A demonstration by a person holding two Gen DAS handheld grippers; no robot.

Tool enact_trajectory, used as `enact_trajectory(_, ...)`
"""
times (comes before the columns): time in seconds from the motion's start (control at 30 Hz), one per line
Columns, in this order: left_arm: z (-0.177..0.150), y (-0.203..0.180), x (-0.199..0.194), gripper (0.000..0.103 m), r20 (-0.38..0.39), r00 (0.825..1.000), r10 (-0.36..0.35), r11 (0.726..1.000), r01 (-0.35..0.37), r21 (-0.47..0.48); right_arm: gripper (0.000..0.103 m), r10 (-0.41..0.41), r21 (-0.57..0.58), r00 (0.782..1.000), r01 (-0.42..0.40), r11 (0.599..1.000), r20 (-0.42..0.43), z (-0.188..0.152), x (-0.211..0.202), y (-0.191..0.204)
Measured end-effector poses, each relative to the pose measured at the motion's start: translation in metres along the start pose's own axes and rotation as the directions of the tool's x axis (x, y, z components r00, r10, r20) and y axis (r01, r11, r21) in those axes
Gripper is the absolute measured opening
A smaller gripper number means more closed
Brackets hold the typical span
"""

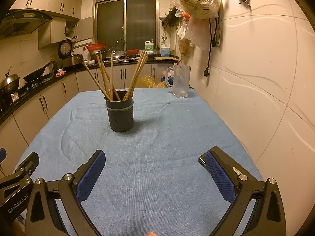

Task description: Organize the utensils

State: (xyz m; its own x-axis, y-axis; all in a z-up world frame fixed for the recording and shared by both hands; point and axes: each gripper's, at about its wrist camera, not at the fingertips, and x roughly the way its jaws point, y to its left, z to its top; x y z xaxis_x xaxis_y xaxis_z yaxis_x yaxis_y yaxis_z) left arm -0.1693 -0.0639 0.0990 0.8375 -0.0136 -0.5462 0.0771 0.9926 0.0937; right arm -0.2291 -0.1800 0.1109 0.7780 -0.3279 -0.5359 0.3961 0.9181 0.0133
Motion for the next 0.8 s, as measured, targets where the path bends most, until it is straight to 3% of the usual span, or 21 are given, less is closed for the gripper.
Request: enact_trajectory(0.8,-0.0016,0.0007,0.0032,0.097,-0.011,1.000,-0.009,1.000,0.009,0.002,0.103,0.004,-0.010,1.000,-0.005,1.000,-0.021,-0.0033,0.0046,0.0032)
